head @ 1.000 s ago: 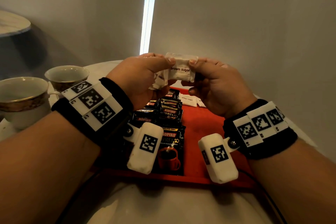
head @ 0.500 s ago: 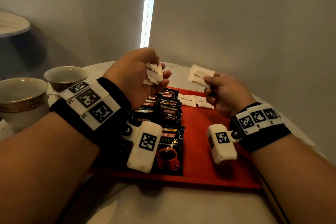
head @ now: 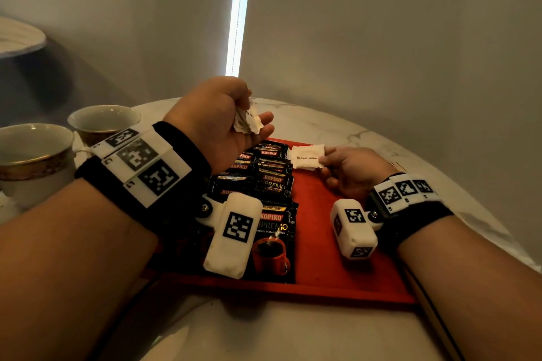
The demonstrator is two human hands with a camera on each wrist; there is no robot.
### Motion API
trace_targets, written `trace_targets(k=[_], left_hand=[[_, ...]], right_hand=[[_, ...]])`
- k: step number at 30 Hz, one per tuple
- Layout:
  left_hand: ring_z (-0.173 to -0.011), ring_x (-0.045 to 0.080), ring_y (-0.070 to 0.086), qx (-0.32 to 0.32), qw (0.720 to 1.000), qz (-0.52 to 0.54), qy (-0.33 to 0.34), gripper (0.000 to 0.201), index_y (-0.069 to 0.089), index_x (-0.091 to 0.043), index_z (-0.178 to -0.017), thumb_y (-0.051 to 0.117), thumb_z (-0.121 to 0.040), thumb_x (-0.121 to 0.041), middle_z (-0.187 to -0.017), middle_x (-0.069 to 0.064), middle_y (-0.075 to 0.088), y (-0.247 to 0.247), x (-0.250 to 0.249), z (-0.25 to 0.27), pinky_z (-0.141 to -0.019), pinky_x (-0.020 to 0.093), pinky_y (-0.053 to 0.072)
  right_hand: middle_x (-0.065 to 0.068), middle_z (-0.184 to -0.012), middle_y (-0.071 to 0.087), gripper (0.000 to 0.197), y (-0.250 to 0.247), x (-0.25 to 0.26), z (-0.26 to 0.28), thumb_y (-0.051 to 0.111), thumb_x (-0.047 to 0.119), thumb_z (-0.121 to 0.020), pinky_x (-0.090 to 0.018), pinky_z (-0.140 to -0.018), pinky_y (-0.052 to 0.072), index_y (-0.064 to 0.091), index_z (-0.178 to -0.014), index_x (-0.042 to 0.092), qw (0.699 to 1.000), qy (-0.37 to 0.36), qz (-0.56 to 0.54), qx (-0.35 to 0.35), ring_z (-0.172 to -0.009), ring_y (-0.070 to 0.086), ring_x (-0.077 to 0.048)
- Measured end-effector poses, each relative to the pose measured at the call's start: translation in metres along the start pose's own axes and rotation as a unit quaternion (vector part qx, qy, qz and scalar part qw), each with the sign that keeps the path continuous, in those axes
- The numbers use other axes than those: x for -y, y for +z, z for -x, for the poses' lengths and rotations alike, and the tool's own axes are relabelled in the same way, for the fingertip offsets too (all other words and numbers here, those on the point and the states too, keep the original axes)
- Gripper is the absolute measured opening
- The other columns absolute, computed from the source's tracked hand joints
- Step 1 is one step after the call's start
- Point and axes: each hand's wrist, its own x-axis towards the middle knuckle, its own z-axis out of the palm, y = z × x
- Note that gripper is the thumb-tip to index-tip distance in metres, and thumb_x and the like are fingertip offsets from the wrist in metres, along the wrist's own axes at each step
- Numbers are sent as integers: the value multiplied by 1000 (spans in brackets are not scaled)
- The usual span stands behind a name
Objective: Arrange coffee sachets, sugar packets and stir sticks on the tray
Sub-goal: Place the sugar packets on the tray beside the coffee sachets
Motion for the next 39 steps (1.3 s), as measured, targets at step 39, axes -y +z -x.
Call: trace_targets(k=[39], left_hand=[[-105,42,65,12,1000,-12,9,25,61,-8,-114,47,-96,4,-129,22,56,-8,4,-9,-69,36,62]], right_hand=[[-25,-104,72,24,3,2,7,54,-10,-94,-29,-50,59,62,-113,1,997,-25,55,-39,-68,74,-27]])
